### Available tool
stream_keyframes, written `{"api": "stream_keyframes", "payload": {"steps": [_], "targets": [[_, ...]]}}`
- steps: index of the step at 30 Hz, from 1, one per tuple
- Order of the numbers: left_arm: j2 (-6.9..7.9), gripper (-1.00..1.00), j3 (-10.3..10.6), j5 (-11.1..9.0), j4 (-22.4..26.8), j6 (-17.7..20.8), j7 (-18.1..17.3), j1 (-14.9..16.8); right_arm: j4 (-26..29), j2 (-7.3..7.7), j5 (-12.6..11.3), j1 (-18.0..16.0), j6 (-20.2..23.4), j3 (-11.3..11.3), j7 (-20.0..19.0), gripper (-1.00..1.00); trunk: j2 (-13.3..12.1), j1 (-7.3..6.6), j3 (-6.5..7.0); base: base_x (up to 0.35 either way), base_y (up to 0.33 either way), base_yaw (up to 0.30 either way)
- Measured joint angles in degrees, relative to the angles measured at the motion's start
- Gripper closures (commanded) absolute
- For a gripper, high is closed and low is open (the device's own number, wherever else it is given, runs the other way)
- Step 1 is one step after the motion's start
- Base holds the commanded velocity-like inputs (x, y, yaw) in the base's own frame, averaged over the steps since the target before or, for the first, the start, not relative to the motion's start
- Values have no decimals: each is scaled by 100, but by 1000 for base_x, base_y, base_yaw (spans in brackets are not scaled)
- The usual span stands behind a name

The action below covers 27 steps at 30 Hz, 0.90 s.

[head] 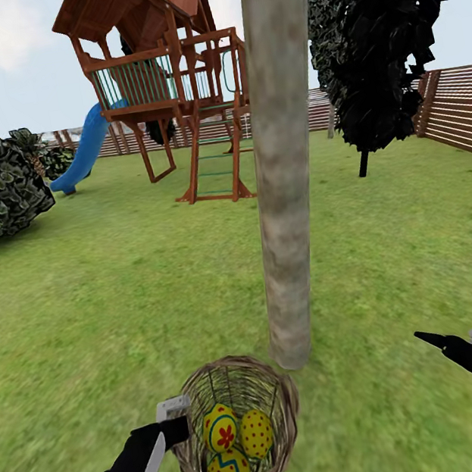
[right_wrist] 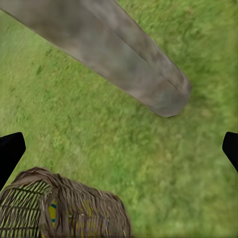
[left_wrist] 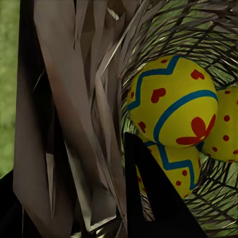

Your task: Take the three Easter eggs out of the wicker basket on the lawn in the garden, then place them on the lawn next to a single tree (choose any tree) so that all three eggs are next to the same tree and none are left in the basket.

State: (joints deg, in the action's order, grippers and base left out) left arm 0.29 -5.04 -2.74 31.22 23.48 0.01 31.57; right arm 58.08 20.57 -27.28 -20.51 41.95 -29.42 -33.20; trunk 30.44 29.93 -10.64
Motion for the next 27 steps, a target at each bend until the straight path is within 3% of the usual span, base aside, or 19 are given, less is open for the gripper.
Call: {"api": "stream_keyframes", "payload": {"steps": [4,27], "targets": [[-1,100,-96,6,68,0,-8,1,0,4,0,0,9,0,0,-100,0,0,0,0,0,0],[8,100,-123,1,13,-128,2,0,60,1,0,0,51,0,0,-100,923,505,-414,0,0,0]]}}
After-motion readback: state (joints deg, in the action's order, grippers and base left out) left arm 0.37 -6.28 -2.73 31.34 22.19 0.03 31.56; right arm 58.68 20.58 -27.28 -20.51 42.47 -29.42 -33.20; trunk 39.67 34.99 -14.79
